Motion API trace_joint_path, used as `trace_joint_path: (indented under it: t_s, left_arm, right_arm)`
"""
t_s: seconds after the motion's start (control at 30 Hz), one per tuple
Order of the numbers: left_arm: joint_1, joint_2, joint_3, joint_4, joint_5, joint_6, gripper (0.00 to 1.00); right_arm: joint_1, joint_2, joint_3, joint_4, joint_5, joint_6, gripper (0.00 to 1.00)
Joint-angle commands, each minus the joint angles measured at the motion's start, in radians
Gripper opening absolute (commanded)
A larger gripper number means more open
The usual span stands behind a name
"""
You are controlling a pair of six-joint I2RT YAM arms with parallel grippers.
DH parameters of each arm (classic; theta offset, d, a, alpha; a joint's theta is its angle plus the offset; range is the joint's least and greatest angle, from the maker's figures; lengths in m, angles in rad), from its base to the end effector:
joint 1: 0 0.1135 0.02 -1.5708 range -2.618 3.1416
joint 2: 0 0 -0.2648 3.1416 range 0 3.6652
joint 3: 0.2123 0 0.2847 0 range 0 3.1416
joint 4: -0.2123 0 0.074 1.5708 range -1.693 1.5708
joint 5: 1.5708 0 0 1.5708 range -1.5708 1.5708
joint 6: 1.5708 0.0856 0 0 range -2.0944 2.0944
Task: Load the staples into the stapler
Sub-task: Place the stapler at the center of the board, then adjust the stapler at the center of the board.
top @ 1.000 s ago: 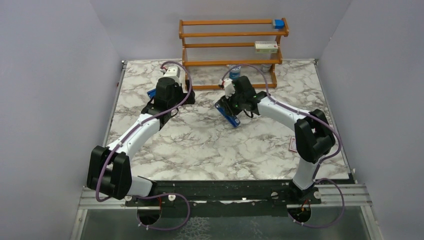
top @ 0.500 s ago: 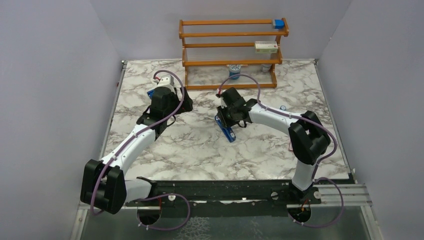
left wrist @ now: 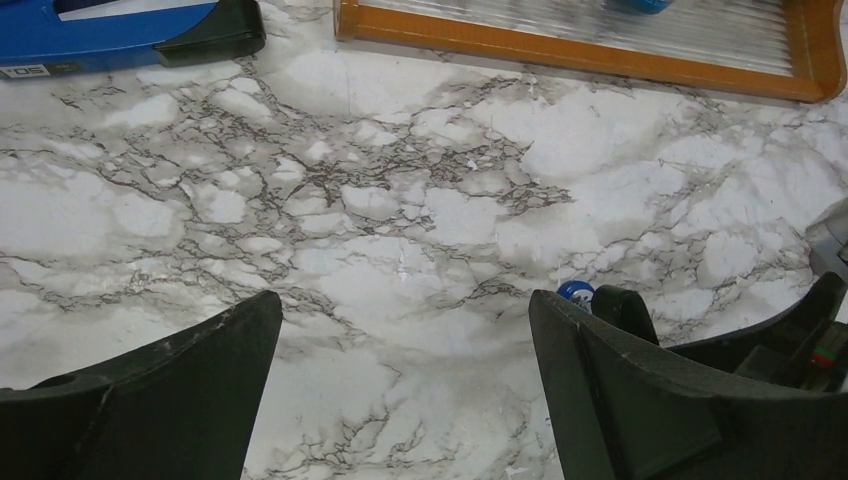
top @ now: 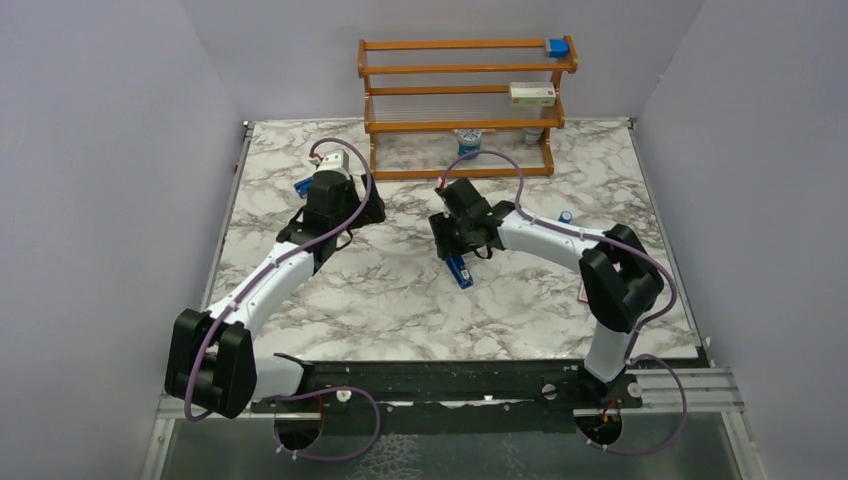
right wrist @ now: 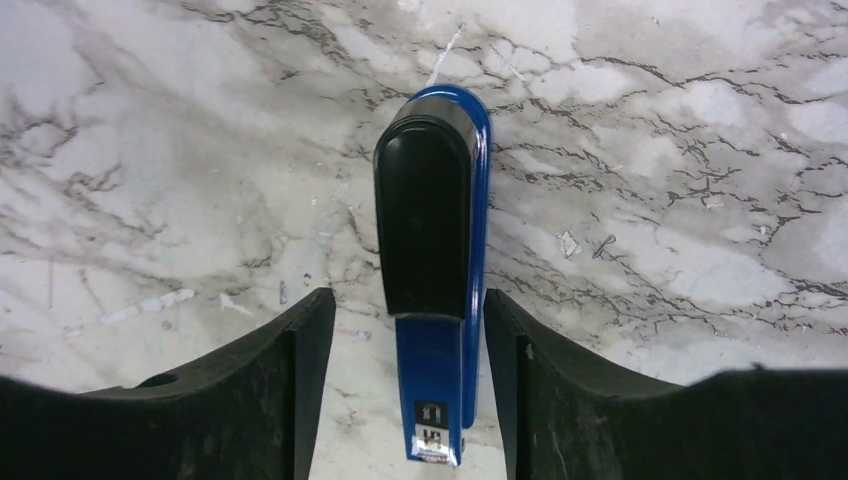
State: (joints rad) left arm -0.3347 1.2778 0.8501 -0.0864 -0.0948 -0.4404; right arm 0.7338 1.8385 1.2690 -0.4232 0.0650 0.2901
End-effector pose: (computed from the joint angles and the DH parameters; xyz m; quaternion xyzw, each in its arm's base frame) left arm 0.3429 -0.1107 0.2279 -0.0694 0.8602 -0.1524 0.4817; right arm 0.3334 0.2931 0.1358 -0.2018 0.9366 0.1124 0.2636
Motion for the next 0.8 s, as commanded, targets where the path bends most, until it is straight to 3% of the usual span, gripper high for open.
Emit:
trace_joint_path:
  t_s: [0.0, 0.33, 0.6, 0.77]
  left_arm:
    - [0.004, 0.008, 0.038, 0.002, -0.01, 0.005, 0.97]
    - [-0.004, 0.046, 0.064, -0.021, -0.034, 0.013, 0.97]
    - [-0.018, 0.098, 0.092, -0.018, 0.002, -0.011, 0.96]
    - [-0.021, 0.103, 0.09, -0.011, 0.015, 0.0, 0.96]
  right_arm:
    - [0.004, -0.1, -0.043, 0.064, -0.039, 0.031, 0.62]
    - [0.003, -0.251, -0.27, 0.115, -0.042, 0.047, 0.64]
    - [0.014, -0.251, -0.388, 0.324, -0.238, 0.08, 0.62]
    - [0.084, -0.211, -0.361, 0.394, -0.27, 0.103, 0.62]
